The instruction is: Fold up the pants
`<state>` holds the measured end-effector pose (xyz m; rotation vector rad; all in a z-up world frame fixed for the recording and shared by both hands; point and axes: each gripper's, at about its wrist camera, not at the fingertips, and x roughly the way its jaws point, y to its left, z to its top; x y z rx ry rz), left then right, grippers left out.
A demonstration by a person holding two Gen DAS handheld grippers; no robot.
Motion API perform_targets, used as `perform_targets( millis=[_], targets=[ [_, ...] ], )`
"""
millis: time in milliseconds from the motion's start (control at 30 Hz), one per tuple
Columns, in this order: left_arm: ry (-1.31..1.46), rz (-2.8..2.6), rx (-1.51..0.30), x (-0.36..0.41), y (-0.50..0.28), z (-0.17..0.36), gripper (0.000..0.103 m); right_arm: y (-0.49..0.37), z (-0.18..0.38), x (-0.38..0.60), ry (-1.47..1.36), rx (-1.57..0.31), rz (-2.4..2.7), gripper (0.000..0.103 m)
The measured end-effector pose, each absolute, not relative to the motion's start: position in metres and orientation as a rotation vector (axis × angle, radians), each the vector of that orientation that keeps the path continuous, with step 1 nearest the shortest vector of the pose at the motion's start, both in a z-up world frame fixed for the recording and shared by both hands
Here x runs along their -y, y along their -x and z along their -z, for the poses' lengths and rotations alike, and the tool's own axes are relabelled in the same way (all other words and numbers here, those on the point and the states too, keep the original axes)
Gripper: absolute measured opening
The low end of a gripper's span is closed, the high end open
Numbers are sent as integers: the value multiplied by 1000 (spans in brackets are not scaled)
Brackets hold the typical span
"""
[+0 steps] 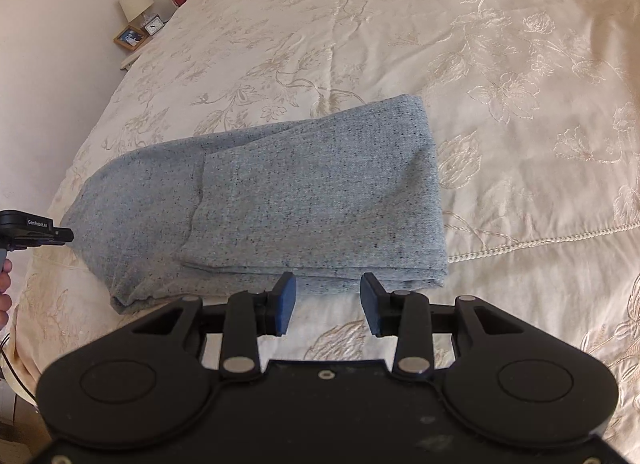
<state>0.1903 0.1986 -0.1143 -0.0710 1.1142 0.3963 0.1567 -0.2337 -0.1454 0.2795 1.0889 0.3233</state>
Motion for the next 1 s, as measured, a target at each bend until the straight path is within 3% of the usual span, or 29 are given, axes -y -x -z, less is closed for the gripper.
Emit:
perform_targets(
  millis=[267,300,367,467,700,833,1000],
  targets=[
    [147,-357,-1088,-280,-225,125,25,-148,130,158,-350,-1075,-244,39],
    [161,-347,-1094,-286,-229,128,40,-148,129,148,-350,-1074,-240,39],
    [180,-315,-1113,-295,-236,141,55,-148,127,130,-341,-1075,-234,39],
    [136,-333,-1178,-300,-243,172,58,-149,125,107,-330,-1087,-230,39],
    [145,-408,-1144,-311,-234,207,103,-155,118,76,-293,-1113,-228,39],
    [428,-357,-1156,-347,-227,220,103,-162,119,66,-272,-1130,-218,39],
    [424,-319,-1132,-349,-223,221,103,-166,126,57,-263,-1162,-223,39]
  ],
)
